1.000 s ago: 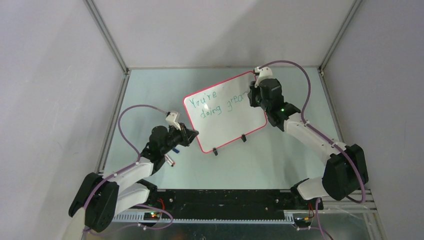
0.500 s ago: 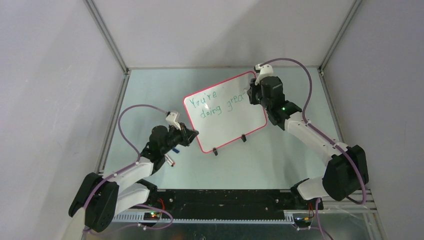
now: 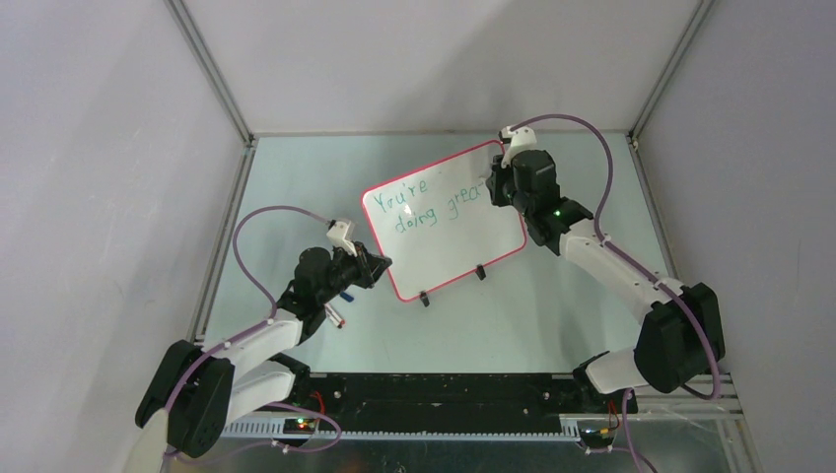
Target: Write a sentence on the whiteboard
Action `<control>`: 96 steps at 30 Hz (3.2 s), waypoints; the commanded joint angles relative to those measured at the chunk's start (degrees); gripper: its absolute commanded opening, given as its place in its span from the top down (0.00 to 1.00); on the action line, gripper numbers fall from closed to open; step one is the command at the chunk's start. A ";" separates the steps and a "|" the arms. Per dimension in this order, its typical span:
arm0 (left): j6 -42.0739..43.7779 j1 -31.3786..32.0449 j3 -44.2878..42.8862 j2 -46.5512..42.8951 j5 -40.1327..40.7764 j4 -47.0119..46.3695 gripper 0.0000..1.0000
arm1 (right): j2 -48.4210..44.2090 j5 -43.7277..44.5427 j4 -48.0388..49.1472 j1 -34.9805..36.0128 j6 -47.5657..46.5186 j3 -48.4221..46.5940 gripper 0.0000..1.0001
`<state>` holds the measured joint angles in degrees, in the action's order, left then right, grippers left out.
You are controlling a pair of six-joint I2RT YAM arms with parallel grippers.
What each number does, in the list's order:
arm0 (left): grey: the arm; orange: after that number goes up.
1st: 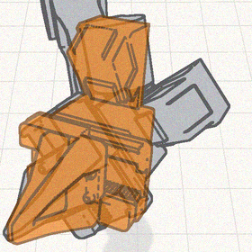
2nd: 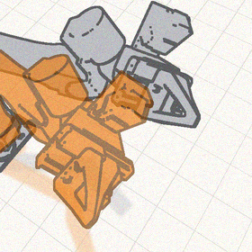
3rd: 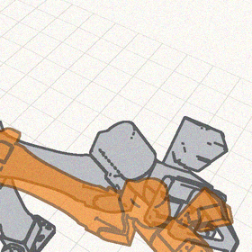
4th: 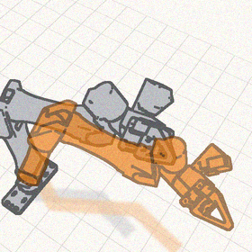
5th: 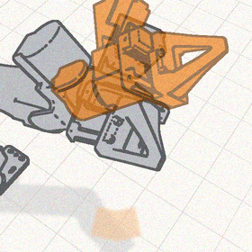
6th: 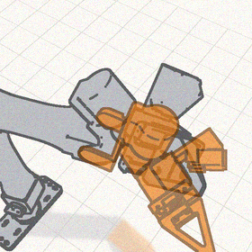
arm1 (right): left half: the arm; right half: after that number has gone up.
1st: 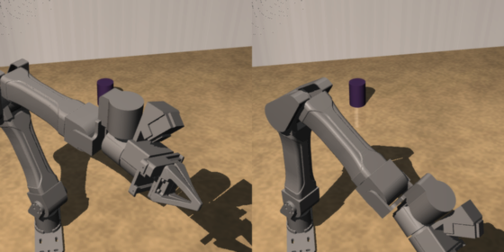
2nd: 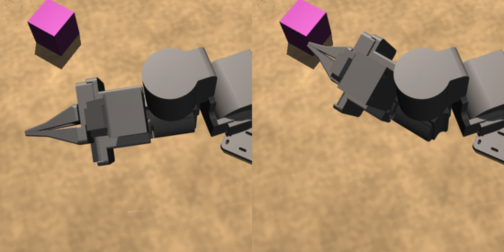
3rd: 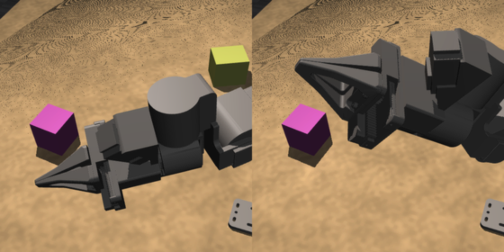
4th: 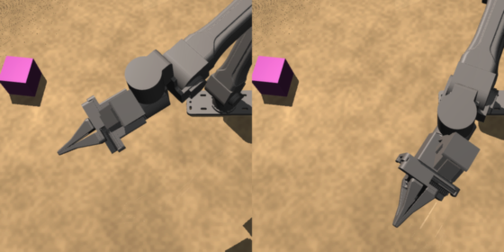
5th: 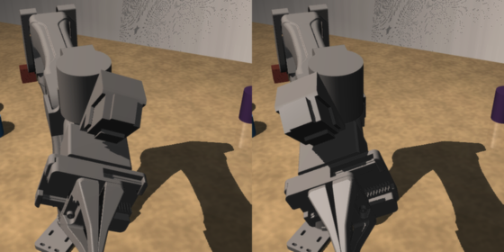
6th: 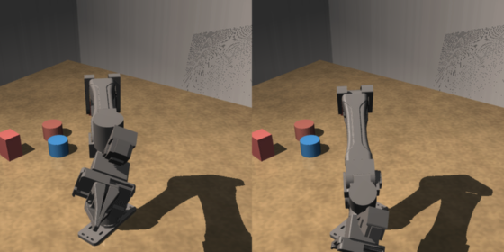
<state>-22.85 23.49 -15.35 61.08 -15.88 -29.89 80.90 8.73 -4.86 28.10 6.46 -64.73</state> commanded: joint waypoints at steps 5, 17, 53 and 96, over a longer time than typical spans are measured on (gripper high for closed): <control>3.30 -0.33 -1.52 0.23 0.95 1.85 0.93 | 0.99 -0.03 1.43 -0.17 0.52 -2.71 1.00; 3.35 -0.29 -1.52 0.18 0.99 1.94 0.93 | 1.00 0.88 -0.95 -0.19 0.63 -2.69 1.00; 3.47 -0.32 -1.59 0.05 1.01 2.12 0.93 | 0.81 1.81 -7.08 0.76 0.98 -1.58 1.00; 3.48 -0.29 -1.57 -0.12 1.10 2.28 0.93 | 1.66 4.03 -4.82 -0.23 0.69 -2.68 1.00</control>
<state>-22.85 23.49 -15.35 61.08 -15.88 -29.82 82.13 11.40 -11.62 28.21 7.03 -65.25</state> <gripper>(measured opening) 0.187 0.153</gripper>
